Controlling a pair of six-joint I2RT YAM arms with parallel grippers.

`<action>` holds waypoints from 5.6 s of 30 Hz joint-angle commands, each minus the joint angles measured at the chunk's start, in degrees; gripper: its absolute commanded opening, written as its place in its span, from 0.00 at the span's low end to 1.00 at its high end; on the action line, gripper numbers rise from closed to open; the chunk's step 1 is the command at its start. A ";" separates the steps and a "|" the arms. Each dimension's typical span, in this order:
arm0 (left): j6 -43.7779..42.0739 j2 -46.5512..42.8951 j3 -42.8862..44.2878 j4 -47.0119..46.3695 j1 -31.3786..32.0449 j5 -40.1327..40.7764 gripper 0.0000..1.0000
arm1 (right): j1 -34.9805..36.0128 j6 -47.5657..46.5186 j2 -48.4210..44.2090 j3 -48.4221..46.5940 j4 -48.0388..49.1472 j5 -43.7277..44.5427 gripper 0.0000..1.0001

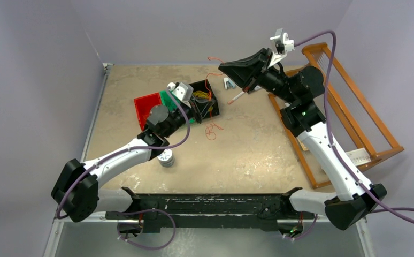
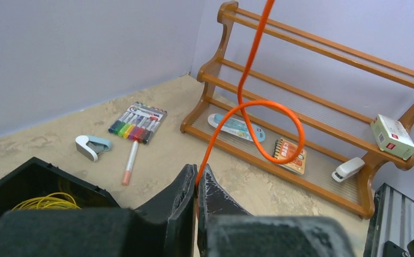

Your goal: Untangle the cables

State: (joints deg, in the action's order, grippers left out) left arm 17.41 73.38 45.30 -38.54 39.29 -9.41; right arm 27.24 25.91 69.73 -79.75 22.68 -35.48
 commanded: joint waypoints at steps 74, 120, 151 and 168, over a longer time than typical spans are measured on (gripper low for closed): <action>-2.23 4.18 16.34 34.61 -29.50 34.84 0.00 | -0.28 -10.42 -4.47 27.84 3.45 10.88 0.54; 3.51 2.50 12.19 36.46 -29.44 35.27 0.00 | -0.31 -6.31 -12.32 33.40 1.61 32.04 0.84; 7.05 0.36 9.76 39.83 -29.44 36.45 0.00 | -0.33 -5.17 -11.42 33.73 1.92 32.53 0.99; 6.95 5.62 17.58 48.73 -29.45 47.10 0.00 | -0.30 -5.34 -9.97 33.03 2.07 30.91 0.99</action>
State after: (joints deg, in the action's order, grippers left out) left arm 23.49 77.47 57.63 8.10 9.89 31.81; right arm 27.20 20.36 59.96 -45.63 22.57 -4.03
